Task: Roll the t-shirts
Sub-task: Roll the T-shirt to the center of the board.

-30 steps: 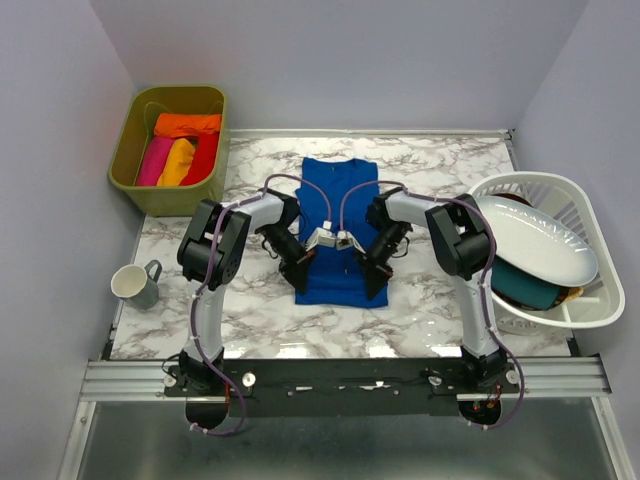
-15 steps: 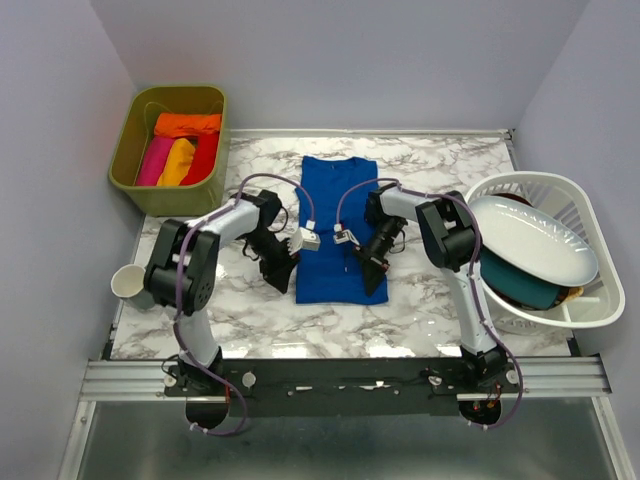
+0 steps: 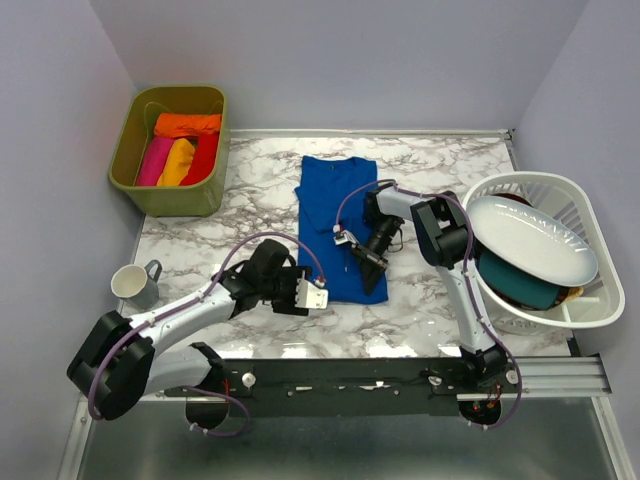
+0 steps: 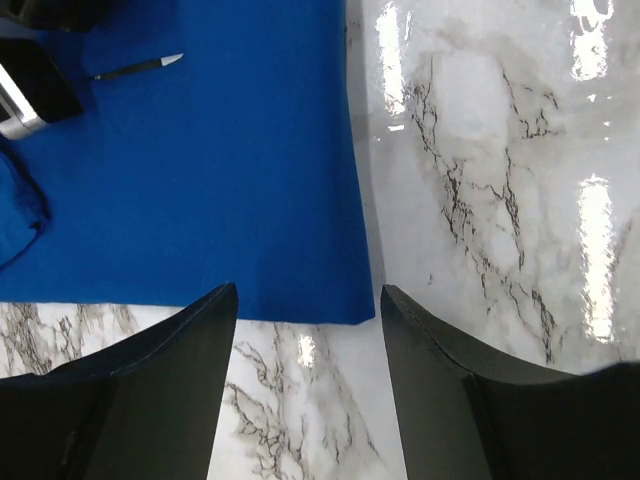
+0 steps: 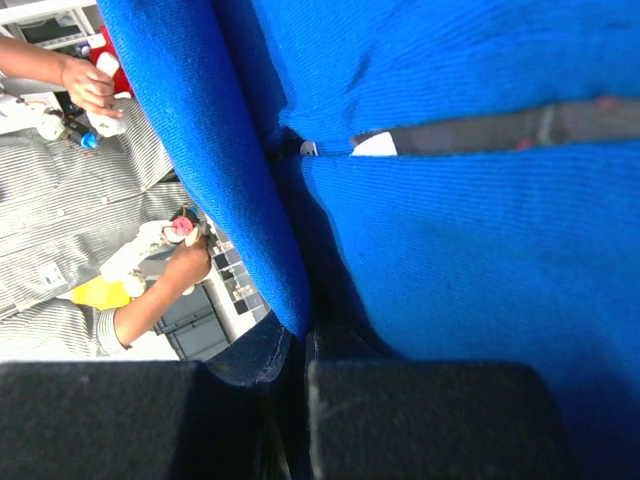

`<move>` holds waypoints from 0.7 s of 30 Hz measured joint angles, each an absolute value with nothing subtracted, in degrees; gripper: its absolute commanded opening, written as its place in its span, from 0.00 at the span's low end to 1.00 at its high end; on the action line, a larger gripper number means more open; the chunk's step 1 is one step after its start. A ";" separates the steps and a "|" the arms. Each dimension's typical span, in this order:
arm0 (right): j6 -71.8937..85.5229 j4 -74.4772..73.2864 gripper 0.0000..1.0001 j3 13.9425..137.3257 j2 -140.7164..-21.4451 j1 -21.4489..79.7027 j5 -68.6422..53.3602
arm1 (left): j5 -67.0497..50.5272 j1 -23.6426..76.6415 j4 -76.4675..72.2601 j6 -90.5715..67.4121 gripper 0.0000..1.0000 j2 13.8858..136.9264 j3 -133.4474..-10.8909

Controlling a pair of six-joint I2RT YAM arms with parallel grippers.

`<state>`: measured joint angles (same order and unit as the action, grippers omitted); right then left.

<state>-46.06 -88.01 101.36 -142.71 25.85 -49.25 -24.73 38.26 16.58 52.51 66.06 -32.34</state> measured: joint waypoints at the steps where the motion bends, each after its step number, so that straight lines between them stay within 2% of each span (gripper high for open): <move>1: -45.95 -88.09 0.12 101.54 -142.78 25.87 -49.12 | -23.16 39.83 12.93 52.21 0.69 66.24 -30.35; 11: -45.41 -88.27 0.13 102.21 -143.00 25.87 -48.71 | -16.29 45.23 -2.09 51.18 0.65 70.08 -26.44; 21: -44.95 -88.77 0.13 103.46 -143.59 25.85 -48.56 | -13.45 47.68 -6.00 51.07 0.66 71.31 -23.88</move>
